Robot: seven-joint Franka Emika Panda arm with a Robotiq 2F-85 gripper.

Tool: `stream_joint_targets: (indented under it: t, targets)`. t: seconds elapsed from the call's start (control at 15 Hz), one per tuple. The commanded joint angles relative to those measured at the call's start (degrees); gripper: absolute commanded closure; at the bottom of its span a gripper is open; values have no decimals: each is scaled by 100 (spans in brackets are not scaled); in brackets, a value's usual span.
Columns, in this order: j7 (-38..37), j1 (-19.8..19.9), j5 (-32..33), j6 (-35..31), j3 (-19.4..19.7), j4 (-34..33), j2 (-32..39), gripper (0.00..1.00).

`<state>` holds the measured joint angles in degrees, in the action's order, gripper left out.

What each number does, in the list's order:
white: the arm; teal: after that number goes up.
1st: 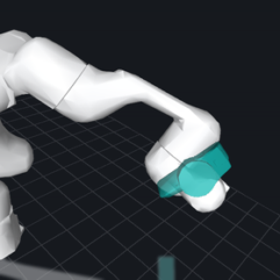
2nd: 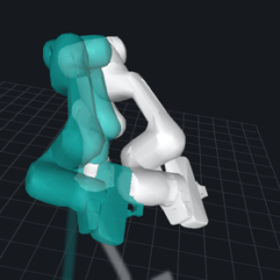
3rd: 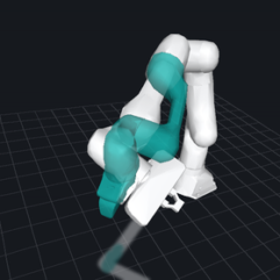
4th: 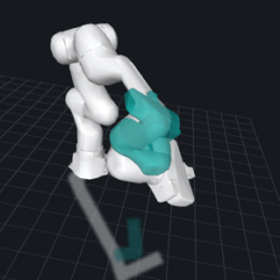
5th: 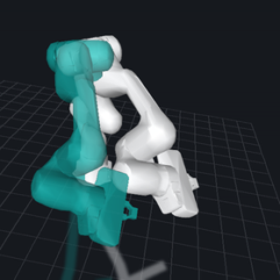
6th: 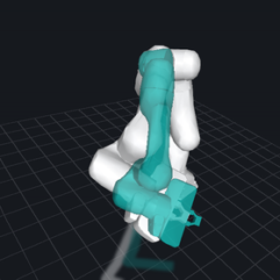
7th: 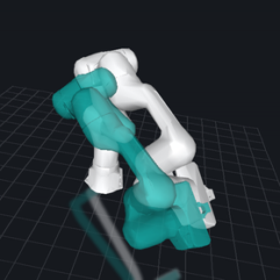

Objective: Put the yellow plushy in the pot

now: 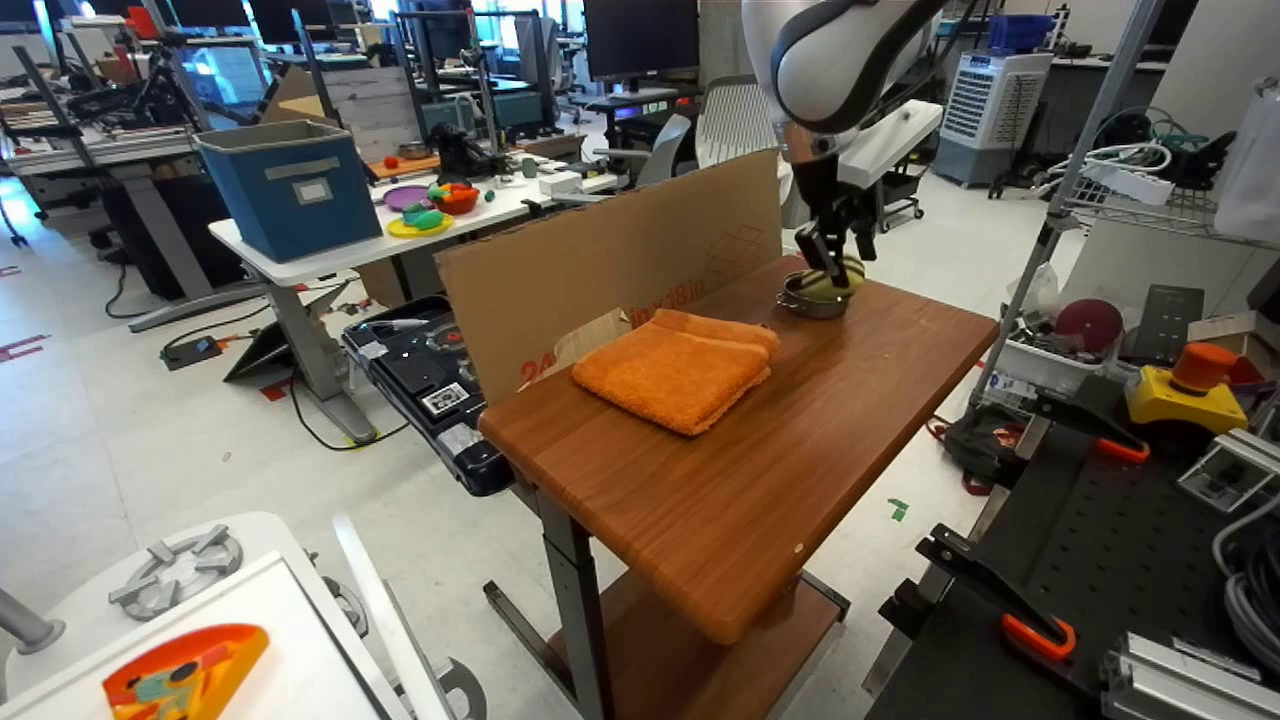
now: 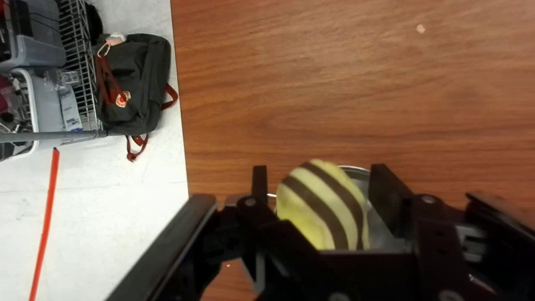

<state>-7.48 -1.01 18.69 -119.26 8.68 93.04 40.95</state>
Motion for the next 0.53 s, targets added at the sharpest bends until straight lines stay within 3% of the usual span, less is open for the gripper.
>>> stream_joint_targets:
  t: [0.0, 0.2, 0.33, 0.4, 0.47]
  targets:
    - [184, -20, 83, 167, -27, 615, -705, 5]
    - [263, 34, 62, 244, -54, 1132, -1293, 0]
    - [469, 126, -56, 764, -82, 1465, -1684, 0]
    - [215, 86, 37, 458, -84, 932, -1134, 0]
    - [277, 116, 37, 637, -94, 1092, -1318, 0]
